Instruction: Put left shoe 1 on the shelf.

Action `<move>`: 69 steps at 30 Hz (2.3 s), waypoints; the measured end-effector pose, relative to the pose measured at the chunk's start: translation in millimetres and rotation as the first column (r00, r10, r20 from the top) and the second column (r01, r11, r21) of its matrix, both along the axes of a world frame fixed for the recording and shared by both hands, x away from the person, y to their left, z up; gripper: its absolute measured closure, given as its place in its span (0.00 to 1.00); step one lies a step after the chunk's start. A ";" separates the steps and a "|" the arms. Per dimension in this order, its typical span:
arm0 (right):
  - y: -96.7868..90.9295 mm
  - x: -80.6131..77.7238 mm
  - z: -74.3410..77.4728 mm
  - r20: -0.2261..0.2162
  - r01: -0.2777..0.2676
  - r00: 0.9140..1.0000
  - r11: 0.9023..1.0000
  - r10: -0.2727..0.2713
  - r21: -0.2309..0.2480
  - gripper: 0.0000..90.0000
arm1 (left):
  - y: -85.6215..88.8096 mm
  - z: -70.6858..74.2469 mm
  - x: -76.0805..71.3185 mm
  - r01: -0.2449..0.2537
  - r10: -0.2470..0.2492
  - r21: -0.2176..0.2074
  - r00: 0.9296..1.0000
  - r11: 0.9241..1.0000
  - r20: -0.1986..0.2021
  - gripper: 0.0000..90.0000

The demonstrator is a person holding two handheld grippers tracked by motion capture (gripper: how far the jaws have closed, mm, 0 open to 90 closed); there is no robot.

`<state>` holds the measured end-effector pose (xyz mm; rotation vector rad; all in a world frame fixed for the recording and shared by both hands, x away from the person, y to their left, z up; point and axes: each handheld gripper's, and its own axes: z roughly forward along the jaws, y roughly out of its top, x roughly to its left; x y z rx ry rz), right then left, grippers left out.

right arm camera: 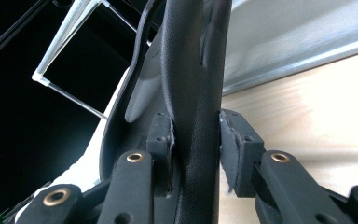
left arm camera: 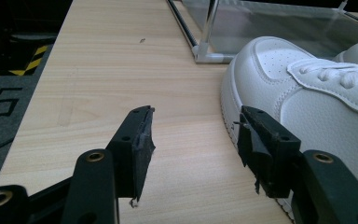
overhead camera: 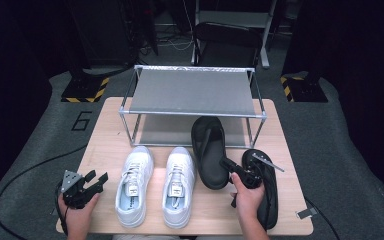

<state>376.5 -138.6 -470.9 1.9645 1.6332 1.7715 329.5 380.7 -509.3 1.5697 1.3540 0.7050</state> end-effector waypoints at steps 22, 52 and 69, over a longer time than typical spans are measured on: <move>20.5 46.8 -13.8 -0.023 0.028 0.999 1.000 -0.029 -0.010 0.74 | 1.8 0.2 -0.4 -0.002 0.002 -0.012 1.000 1.000 0.003 0.50; 53.9 124.3 -31.3 -0.056 0.076 0.996 0.997 -0.076 -0.006 0.74 | 3.7 -4.3 -5.9 -0.027 0.027 -0.026 1.000 0.999 0.012 0.50; 59.6 139.0 -28.0 -0.057 0.103 0.993 0.995 -0.102 0.016 0.74 | 9.8 -4.7 -10.6 -0.037 0.037 -0.036 0.999 0.999 -0.003 0.50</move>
